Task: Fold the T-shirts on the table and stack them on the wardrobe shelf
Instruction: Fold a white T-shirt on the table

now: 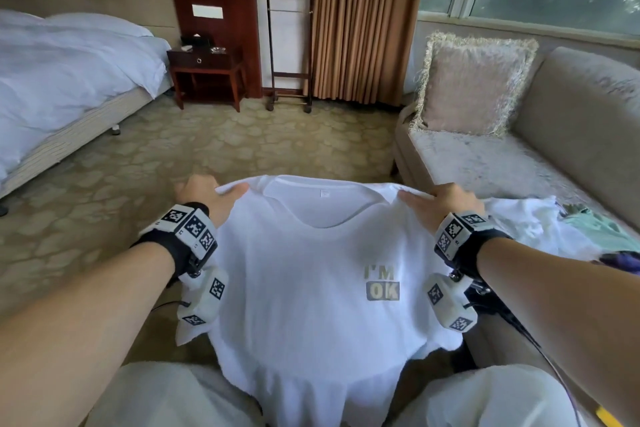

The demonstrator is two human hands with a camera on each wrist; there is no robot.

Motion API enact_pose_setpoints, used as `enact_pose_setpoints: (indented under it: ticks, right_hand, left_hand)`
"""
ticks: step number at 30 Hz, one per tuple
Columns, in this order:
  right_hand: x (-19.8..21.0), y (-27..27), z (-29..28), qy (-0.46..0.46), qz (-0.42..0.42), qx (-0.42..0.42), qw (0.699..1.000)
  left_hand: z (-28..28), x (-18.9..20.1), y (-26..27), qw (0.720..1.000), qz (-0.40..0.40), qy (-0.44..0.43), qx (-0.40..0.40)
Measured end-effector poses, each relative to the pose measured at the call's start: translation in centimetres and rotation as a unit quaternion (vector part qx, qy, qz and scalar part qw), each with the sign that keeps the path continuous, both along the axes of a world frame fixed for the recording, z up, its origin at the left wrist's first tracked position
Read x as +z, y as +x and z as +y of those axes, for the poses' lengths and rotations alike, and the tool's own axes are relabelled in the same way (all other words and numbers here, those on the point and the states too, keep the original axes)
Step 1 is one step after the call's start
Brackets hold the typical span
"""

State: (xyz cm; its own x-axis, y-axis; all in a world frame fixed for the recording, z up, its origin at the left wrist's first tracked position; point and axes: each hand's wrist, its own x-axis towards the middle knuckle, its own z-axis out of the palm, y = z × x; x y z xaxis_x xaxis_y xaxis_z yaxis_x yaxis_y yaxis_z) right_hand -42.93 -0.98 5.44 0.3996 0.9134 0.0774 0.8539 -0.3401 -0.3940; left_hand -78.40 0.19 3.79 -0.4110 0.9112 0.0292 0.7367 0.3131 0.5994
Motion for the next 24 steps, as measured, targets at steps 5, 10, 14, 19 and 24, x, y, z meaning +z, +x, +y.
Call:
enact_pose_setpoints:
  ticks: [5, 10, 14, 19, 24]
  right_hand:
    - [-2.2, -0.3, 4.9, -0.063, -0.029, 0.008, 0.998]
    - [-5.8, 0.0, 10.9, -0.117, -0.075, 0.012, 0.99]
    - [-9.8, 0.8, 15.1, -0.15, -0.06, 0.006, 0.987]
    - [-14.0, 0.9, 18.8, -0.2, -0.029, -0.009, 0.979]
    - [-16.7, 0.4, 19.7, -0.222, -0.013, -0.04, 0.974]
  left_hand:
    - [4.7, -2.4, 0.1, 0.999, 0.01, -0.047, 0.017]
    - [10.0, -5.2, 0.5, 0.995, 0.002, -0.098, 0.028]
    - [14.8, -8.3, 0.7, 0.988, 0.026, -0.146, 0.03]
    - [19.3, -12.3, 0.9, 0.98, 0.066, -0.19, 0.01]
    - [19.7, -15.6, 1.8, 0.948, 0.214, -0.234, -0.023]
